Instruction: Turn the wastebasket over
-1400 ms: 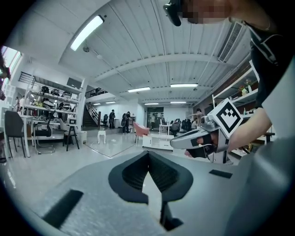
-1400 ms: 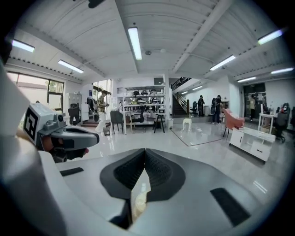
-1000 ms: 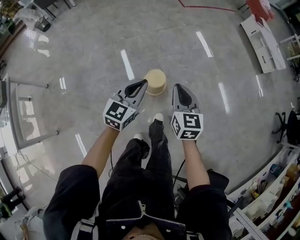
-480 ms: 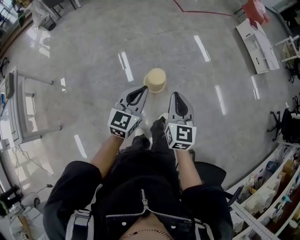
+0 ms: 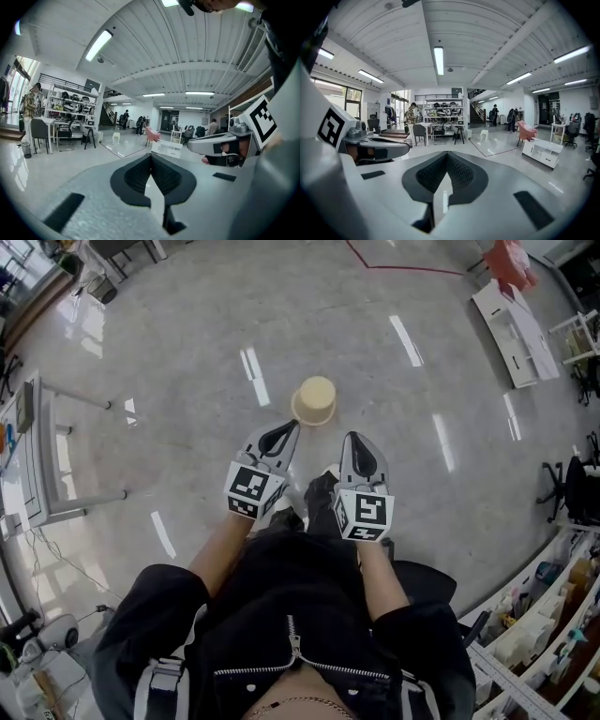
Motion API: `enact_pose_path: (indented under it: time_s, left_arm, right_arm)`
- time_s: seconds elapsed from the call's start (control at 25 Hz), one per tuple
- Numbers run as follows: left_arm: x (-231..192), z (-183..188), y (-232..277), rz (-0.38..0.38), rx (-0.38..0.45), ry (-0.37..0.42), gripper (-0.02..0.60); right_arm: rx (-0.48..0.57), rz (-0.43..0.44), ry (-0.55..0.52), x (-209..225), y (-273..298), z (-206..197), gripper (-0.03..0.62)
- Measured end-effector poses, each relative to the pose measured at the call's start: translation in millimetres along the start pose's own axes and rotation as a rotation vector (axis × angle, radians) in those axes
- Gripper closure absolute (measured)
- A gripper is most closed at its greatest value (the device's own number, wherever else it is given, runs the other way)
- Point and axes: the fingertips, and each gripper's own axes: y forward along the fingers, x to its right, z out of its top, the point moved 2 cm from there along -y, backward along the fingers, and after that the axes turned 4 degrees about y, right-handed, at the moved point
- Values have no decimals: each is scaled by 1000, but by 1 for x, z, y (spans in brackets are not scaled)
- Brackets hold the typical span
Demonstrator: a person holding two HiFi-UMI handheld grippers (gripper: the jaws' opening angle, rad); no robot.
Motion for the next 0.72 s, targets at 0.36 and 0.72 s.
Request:
enact_pose_path:
  time_s: [0.36,0.72]
  left_arm:
    - [8,0,-7,-9,-3,-2,575]
    - [15,-18,-4,-31,-8,6,575]
  right_arm:
    - [5,13,4,-9,-5,1,585]
    - [-5,30,-11,-18,-4,-16,585]
